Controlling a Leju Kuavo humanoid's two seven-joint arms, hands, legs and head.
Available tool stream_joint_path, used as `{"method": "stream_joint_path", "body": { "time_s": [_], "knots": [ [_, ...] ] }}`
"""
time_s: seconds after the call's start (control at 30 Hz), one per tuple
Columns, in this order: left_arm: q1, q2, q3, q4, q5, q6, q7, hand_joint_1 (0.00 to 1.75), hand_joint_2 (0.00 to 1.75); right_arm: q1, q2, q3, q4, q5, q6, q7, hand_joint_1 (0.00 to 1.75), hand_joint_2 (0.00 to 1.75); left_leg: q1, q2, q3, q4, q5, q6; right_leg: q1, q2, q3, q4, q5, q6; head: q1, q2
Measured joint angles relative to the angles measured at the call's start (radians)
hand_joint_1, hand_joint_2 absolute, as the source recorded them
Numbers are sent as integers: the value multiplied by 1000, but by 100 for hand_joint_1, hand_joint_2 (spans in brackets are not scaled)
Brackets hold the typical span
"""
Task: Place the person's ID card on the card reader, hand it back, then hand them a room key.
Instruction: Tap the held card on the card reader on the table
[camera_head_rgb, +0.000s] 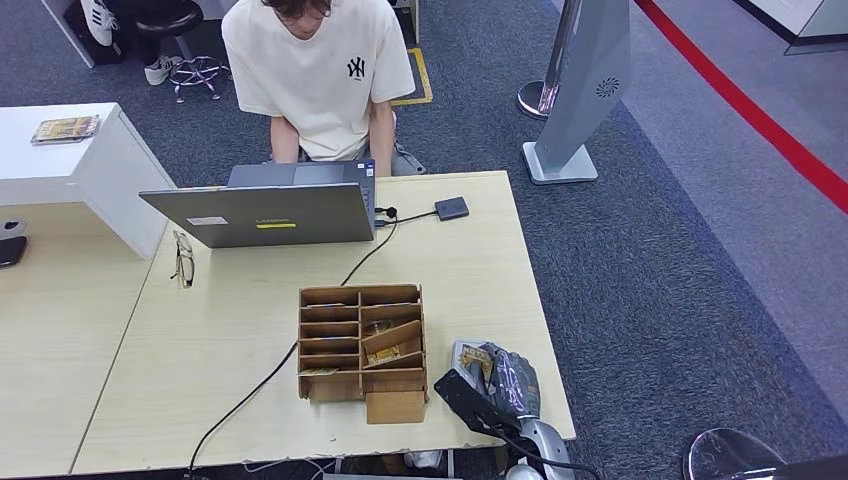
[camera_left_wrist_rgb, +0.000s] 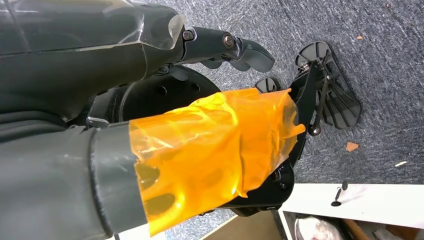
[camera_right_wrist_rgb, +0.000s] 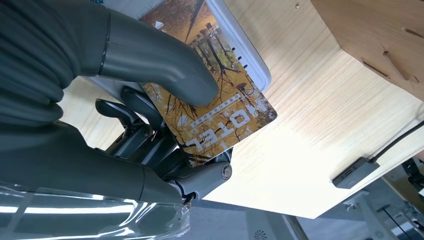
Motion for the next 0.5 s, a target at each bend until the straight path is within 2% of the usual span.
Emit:
{"method": "stream_joint_path", "body": {
  "time_s": [0.5],
  "knots": [
    [1,0,-15,0,4,2,0,0,0,0,1,-1,0,1,0,0,175,175,0,0,0,0,0,0,0,0,0,0,0,0,0,0]
  ]
}}
